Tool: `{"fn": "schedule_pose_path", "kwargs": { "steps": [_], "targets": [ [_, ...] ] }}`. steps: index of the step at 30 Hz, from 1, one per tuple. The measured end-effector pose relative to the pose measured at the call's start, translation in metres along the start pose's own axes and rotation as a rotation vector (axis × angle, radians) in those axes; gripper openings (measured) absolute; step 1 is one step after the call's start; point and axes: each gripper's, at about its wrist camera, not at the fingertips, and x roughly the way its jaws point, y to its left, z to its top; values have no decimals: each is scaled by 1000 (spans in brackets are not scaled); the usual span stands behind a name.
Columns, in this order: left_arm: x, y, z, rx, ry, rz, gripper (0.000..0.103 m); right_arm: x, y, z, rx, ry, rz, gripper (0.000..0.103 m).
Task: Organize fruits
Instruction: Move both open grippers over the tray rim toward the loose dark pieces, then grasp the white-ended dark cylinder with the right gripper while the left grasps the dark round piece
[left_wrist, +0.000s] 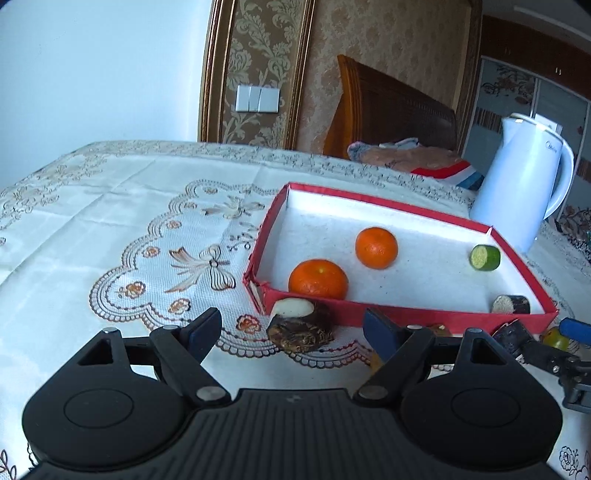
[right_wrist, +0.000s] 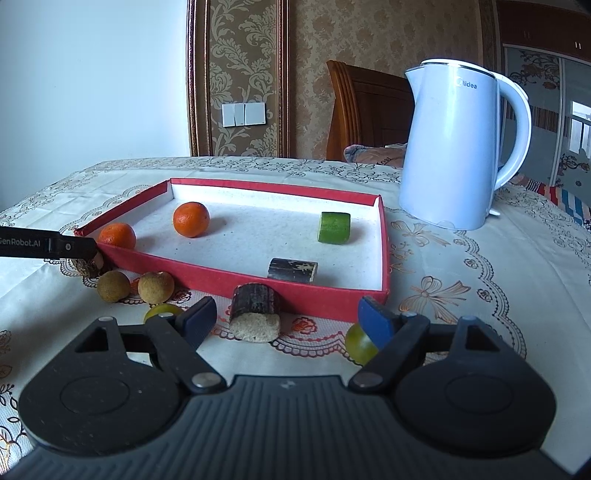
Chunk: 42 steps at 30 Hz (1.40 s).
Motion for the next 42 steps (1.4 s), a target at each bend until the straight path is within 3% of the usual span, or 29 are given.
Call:
{"fn": "schedule_pose_path", "kwargs": {
  "steps": [6,12,15,32,42],
  "targets": [
    [14,-9,-1,51,34,58,84,0,0,0,1,0,-2,84],
    [21,-13,2,87,34,70,84,-1,-2,0,21,-4,-10,87],
    [28,-12,2,84,74,73,84,-1,-3,0,21,-3,-11,88],
    [28,-14,1,103,69,88,84,4,15,2,-24,24,-45,85],
    [28,-14,1,104,70,88,84,24,19,7,15,118,4,63]
  ]
}}
